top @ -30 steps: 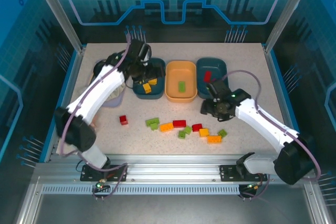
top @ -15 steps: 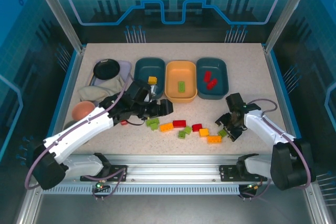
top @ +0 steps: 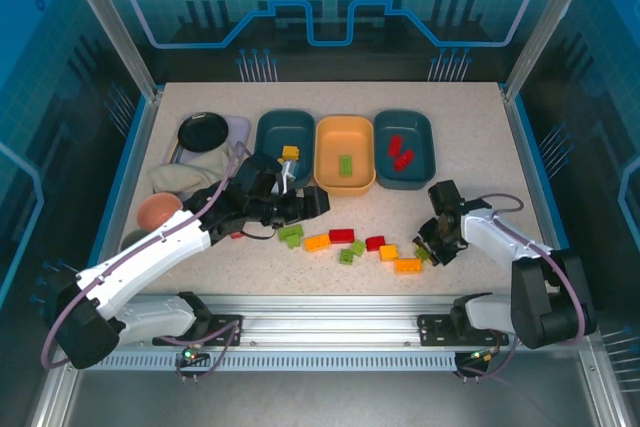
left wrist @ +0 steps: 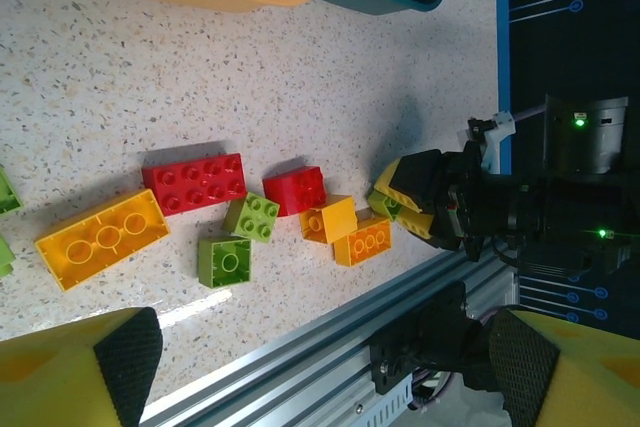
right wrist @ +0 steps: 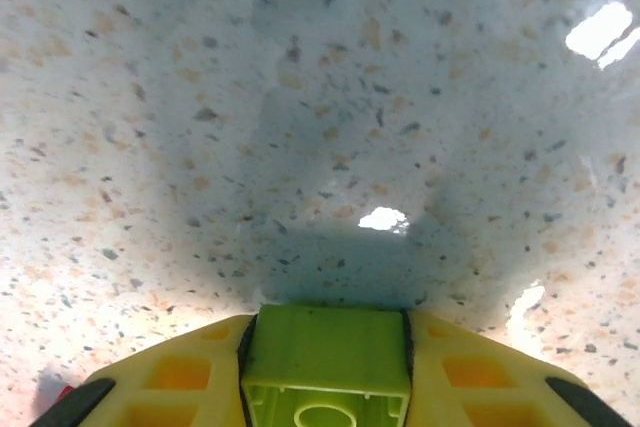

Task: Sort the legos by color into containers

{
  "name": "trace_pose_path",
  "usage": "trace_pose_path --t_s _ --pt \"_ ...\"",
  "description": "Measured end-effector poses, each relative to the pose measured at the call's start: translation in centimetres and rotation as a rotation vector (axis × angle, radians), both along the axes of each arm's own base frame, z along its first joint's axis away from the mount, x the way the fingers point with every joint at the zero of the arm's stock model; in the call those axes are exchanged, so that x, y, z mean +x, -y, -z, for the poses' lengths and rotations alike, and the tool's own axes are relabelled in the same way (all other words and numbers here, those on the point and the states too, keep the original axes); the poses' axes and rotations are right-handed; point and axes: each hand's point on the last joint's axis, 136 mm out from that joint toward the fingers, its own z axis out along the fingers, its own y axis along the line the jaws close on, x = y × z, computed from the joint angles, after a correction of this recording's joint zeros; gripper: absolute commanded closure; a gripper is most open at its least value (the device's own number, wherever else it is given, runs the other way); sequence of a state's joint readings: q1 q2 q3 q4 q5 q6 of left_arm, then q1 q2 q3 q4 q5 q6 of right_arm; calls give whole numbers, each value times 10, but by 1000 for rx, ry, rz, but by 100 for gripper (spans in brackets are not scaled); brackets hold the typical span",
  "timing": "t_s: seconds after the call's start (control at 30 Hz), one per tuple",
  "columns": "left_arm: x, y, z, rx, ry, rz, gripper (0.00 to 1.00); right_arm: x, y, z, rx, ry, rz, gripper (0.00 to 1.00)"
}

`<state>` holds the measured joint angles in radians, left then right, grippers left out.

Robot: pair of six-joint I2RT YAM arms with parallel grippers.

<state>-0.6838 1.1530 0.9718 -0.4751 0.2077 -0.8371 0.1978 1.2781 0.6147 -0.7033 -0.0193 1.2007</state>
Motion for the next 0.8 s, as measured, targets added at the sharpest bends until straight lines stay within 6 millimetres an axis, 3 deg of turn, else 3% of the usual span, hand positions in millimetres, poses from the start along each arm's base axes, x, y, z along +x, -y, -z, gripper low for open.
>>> trace_pose_path --t_s 0.07,0.13,0.3,0.37,0.47,0.6,0.8 --pt "1 -5 2 25 -2 -21 12 11 -2 -15 -36 48 -55 71" --pt "3 -14 1 69 -4 -57 12 33 -13 -43 -75 139 -153 71" --pt "15 -37 -18 156 37 -159 12 109 -89 -137 -102 445 -464 71" --pt "19 -46 -19 189 44 -197 12 128 -119 -149 -96 486 -555 71" --pt "21 -62 -15 236 34 -250 12 157 -157 -138 -78 470 -661 71" --pt "18 -76 -13 271 21 -297 12 192 -194 -94 -45 376 -738 71" --pt "10 -87 -21 256 27 -337 12 211 -218 -40 -6 256 -773 68"
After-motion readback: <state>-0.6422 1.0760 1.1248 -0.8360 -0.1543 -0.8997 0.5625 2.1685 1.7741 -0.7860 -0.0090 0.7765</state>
